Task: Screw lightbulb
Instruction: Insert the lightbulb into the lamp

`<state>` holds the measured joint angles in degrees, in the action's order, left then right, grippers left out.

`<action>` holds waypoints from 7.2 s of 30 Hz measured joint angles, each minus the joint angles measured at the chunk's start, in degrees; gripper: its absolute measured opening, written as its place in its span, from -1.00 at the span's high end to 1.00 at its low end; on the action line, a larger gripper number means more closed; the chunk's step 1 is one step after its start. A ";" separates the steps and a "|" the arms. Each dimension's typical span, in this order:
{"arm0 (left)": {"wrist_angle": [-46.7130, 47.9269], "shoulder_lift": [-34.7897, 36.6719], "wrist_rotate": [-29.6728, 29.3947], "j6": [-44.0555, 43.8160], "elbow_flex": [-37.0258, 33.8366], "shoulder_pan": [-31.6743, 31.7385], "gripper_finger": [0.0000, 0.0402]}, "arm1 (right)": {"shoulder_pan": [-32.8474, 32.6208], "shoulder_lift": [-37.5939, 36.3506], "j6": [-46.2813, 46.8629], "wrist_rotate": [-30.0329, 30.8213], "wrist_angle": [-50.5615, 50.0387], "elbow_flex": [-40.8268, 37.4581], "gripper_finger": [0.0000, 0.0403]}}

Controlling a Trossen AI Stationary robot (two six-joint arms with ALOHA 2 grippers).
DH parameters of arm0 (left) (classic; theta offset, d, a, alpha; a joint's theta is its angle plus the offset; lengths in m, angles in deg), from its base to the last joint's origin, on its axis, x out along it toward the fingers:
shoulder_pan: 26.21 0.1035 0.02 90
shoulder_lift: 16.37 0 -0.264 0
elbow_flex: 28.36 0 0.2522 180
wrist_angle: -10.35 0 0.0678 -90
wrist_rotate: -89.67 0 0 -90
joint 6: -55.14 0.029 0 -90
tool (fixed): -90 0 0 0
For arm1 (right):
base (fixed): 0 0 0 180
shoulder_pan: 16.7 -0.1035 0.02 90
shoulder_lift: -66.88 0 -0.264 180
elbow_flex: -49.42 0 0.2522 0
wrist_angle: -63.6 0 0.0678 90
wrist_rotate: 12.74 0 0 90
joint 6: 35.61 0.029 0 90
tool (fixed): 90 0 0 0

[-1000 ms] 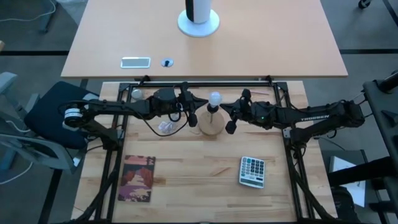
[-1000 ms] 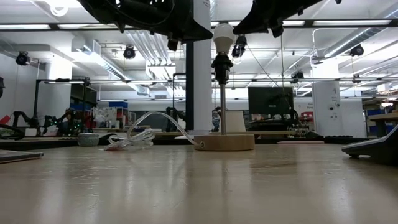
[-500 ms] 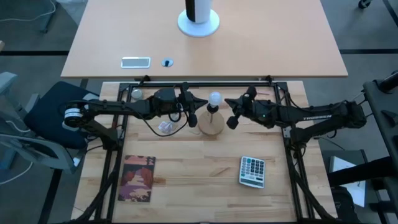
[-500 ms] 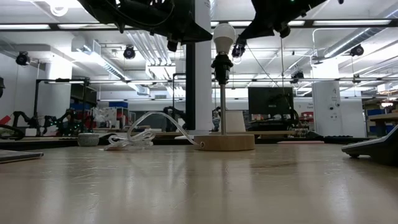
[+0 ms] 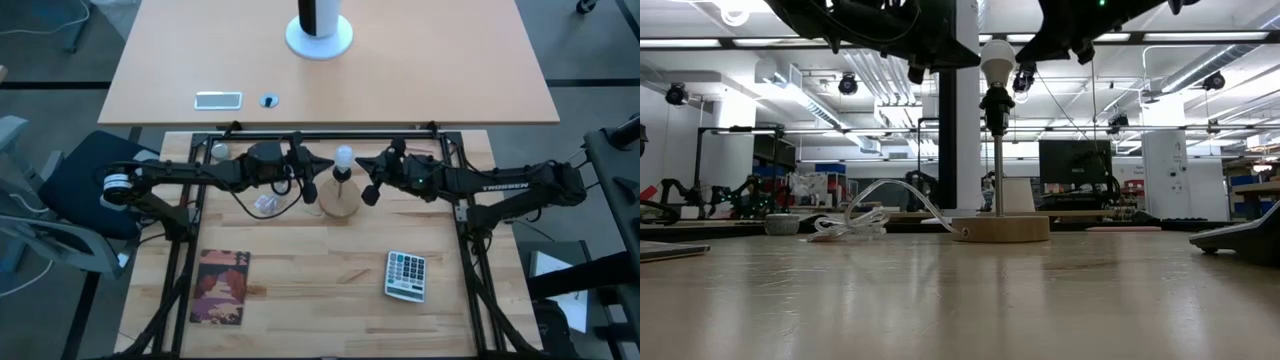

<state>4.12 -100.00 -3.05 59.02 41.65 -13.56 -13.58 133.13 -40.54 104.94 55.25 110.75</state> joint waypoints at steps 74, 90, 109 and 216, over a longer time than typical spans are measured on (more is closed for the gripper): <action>1.03 1.03 -2.45 0.11 0.02 -0.11 1.00 | -1.84 -0.17 0.28 -1.72 -0.61 -0.02 1.00; 1.40 1.78 -2.43 0.09 -0.02 -0.22 1.00 | -2.14 -1.39 0.46 -0.74 -2.03 0.00 1.00; 2.50 1.79 2.99 -1.86 -0.02 -0.97 1.00 | -0.96 -0.42 -3.33 1.39 -0.15 0.00 1.00; -0.18 0.85 -3.32 -0.33 -0.02 -0.52 1.00 | -1.87 0.18 -3.18 -1.17 -0.87 0.00 1.00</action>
<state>3.94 -99.15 -6.37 58.69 41.63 -14.08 -15.45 133.32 -43.72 103.77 54.38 110.75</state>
